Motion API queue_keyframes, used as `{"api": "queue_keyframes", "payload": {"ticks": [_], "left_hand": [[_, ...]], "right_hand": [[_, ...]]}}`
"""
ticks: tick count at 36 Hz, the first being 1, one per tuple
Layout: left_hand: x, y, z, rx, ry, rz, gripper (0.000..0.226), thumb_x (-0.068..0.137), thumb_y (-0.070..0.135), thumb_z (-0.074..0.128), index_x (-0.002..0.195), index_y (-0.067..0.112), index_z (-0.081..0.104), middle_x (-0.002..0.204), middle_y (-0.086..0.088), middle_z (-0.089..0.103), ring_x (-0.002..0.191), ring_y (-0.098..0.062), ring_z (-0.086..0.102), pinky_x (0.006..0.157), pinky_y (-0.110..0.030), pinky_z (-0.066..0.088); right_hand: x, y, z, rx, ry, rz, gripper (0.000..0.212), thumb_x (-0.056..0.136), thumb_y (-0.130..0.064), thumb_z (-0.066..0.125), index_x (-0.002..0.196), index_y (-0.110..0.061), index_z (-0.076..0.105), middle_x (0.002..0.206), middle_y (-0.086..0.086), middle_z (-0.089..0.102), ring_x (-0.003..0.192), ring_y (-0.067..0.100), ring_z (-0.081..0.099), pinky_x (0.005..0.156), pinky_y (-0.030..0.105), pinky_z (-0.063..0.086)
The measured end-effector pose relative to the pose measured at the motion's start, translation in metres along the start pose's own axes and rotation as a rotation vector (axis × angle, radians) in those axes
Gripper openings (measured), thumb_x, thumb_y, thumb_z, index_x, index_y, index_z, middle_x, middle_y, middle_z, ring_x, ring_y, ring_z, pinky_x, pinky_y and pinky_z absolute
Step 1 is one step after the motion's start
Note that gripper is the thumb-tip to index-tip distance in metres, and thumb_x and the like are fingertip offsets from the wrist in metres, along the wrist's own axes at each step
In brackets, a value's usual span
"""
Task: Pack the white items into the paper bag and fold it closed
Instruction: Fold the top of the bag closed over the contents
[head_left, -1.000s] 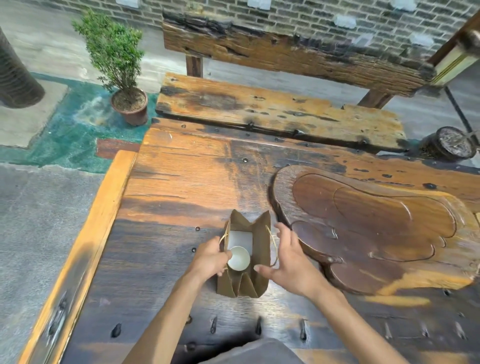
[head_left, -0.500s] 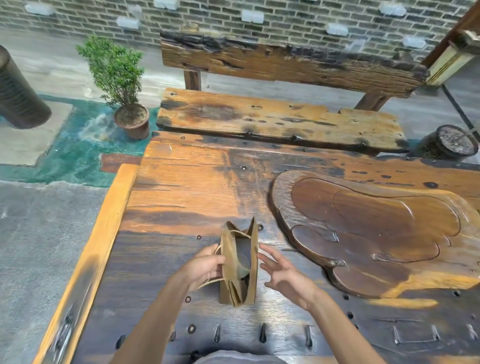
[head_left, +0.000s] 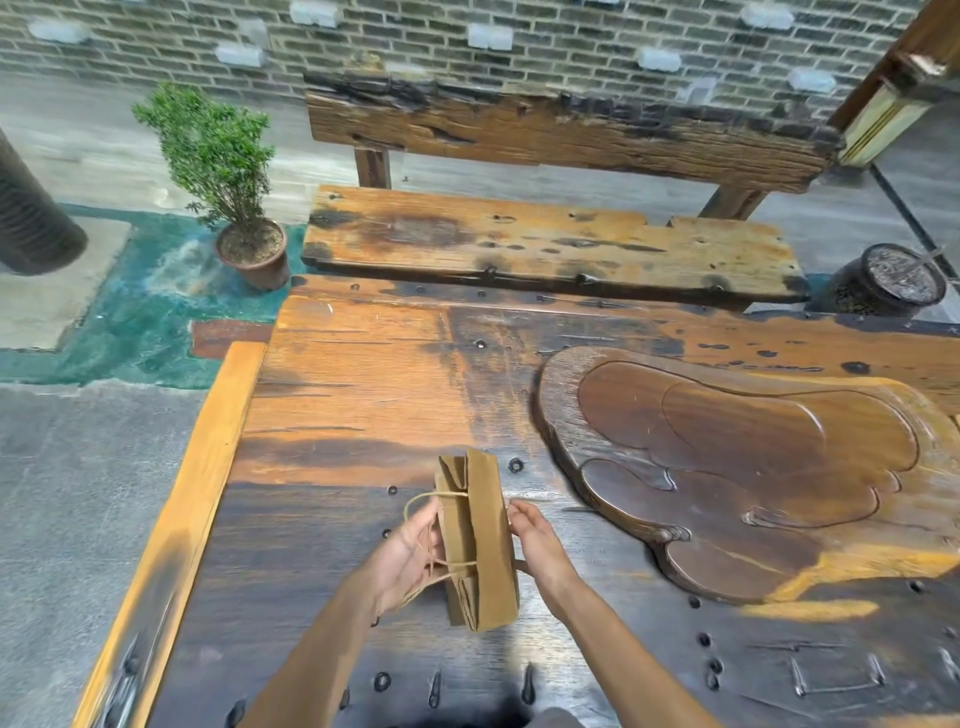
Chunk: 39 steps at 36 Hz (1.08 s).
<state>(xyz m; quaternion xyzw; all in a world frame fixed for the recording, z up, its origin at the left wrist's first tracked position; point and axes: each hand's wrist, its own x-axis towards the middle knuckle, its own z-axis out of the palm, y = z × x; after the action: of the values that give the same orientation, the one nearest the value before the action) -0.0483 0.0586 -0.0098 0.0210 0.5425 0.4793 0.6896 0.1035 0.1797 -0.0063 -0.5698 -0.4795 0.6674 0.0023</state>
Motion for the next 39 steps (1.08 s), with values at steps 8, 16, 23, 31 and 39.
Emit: {"api": "queue_keyframes", "payload": {"ticks": [8,16,23,31,39], "left_hand": [[0.026,0.005,-0.017,-0.324,-0.008,-0.046,0.095,0.087,0.08,0.017,0.135,0.008,0.056,0.113,-0.021,0.073,0.104,-0.035,0.069,0.101,-0.059,0.046],[0.045,0.001,-0.01,-0.489,-0.043,-0.11,0.112,0.081,0.085,0.015,0.136,-0.004,0.055,0.126,-0.032,0.064,0.11,-0.042,0.067,0.101,-0.055,0.048],[0.047,-0.003,-0.068,-0.301,0.231,-0.118,0.081,0.096,0.069,0.007,0.129,0.015,0.057,0.119,-0.017,0.07,0.107,-0.031,0.066,0.101,-0.048,0.045],[0.046,0.035,-0.107,0.357,0.597,0.07,0.028,0.093,0.009,0.061,0.121,0.01,0.061,0.121,-0.018,0.067,0.111,-0.031,0.061,0.085,-0.033,0.043],[0.061,0.065,-0.038,0.871,0.055,0.092,0.089,0.079,-0.001,0.077,0.144,0.043,0.036,0.139,-0.002,0.037,0.128,-0.022,0.039,0.098,-0.032,0.042]], "right_hand": [[0.006,-0.006,0.003,-0.163,-0.074,-0.04,0.046,0.092,-0.054,0.056,0.134,-0.035,0.052,0.129,-0.013,0.06,0.115,0.006,0.057,0.095,0.025,0.044],[0.018,0.004,0.003,-0.296,-0.112,-0.025,0.071,0.081,-0.048,0.073,0.143,-0.023,0.047,0.116,-0.013,0.066,0.107,0.008,0.065,0.098,0.029,0.052],[0.014,-0.008,0.002,-0.523,-0.11,-0.099,0.058,0.093,-0.036,0.064,0.144,-0.017,0.044,0.124,-0.004,0.061,0.106,0.008,0.053,0.087,0.016,0.04],[0.018,0.005,0.018,-0.736,-0.069,-0.128,0.065,0.084,-0.027,0.058,0.143,-0.024,0.03,0.125,0.003,0.059,0.113,0.022,0.059,0.099,0.037,0.05],[0.015,0.006,0.016,-1.045,-0.308,-0.209,0.087,0.081,-0.006,0.055,0.153,-0.037,0.018,0.152,0.005,0.04,0.135,0.028,0.043,0.11,0.04,0.039]]}}
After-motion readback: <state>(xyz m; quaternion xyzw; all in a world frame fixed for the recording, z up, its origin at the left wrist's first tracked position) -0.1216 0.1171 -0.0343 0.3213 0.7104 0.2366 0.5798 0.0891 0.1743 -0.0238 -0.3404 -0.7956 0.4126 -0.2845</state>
